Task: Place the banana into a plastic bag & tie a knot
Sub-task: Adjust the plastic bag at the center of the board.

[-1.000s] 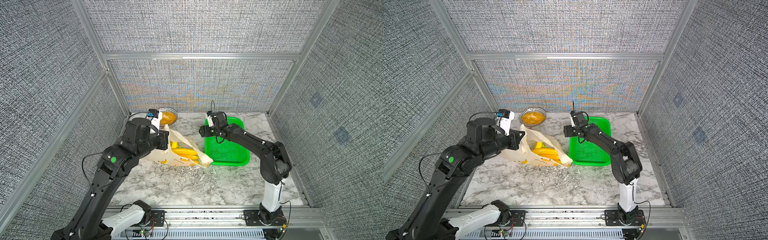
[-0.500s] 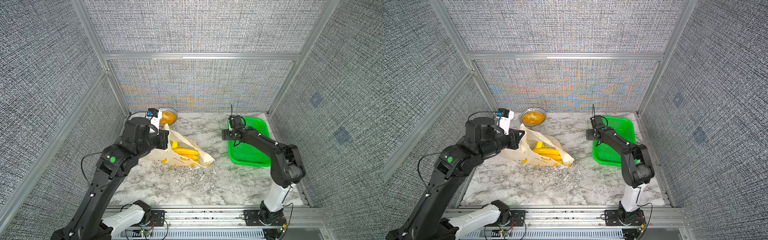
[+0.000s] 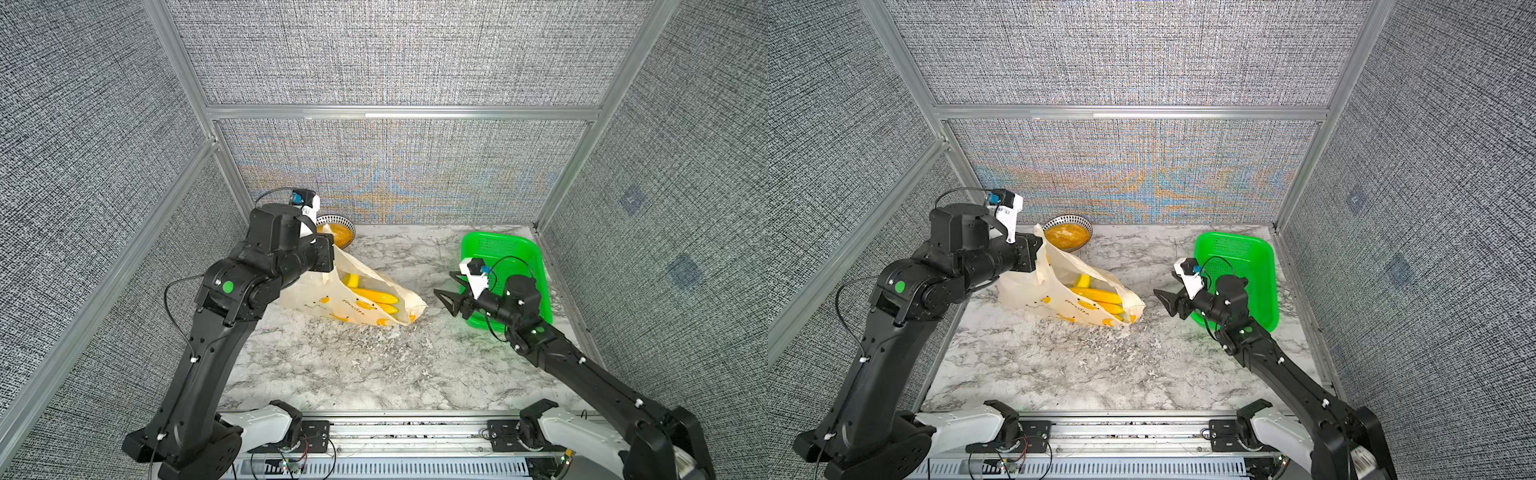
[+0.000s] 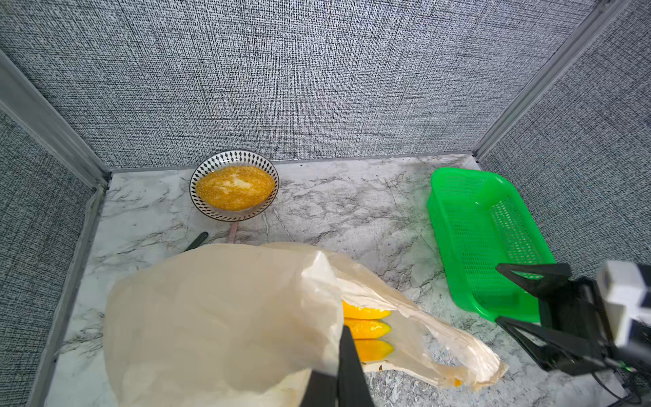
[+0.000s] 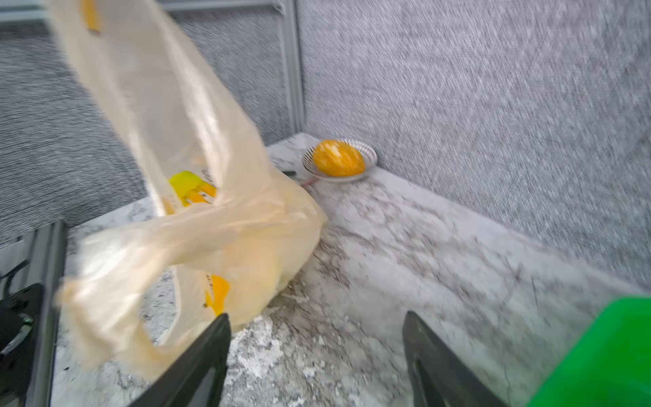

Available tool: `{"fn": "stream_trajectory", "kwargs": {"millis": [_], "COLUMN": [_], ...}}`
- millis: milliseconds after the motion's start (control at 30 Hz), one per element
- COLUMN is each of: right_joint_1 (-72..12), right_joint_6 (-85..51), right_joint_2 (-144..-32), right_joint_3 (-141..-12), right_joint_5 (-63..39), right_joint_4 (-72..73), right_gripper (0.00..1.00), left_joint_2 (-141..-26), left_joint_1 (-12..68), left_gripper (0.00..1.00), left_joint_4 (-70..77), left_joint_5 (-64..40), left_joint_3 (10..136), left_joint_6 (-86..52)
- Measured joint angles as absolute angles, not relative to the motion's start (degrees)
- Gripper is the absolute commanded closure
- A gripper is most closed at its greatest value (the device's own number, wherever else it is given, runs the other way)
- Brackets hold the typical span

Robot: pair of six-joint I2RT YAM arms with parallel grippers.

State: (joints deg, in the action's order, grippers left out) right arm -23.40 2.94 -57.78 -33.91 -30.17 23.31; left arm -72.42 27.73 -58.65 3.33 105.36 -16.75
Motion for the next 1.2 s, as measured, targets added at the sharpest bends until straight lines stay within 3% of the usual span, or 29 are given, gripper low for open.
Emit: {"fn": "stream_trajectory", "kwargs": {"millis": [200, 433, 1133, 1200], "right_joint_1": [-25.7, -28.8, -35.7, -36.1], "right_joint_6": [7.9, 15.3, 25.9, 26.3], "right_joint_2": [-54.0, -57.3, -64.5, -65.1], "right_joint_3": [-29.7, -33.0, -36.9, -37.1], "right_joint_5": [-39.4, -42.4, -36.9, -36.8], "right_joint_4": [34.0, 33.7, 23.7, 23.0], "right_gripper": [0.40, 0.54, 0.56, 0.60], "left_joint_2": [-75.3, -75.2, -75.8, -75.8], "left_joint_1": [25.8, 24.9, 24.0, 23.9], "left_gripper": [1.00, 1.00, 1.00, 1.00], "left_joint_4": [-59.6, -60.9, -60.0, -60.0], "left_joint_5": [2.2, 0.4, -2.2, -2.3], "left_joint_3": [109.6, 109.4, 107.8, 107.7], "left_joint_6": [-16.1, -15.8, -15.5, -15.6]}}
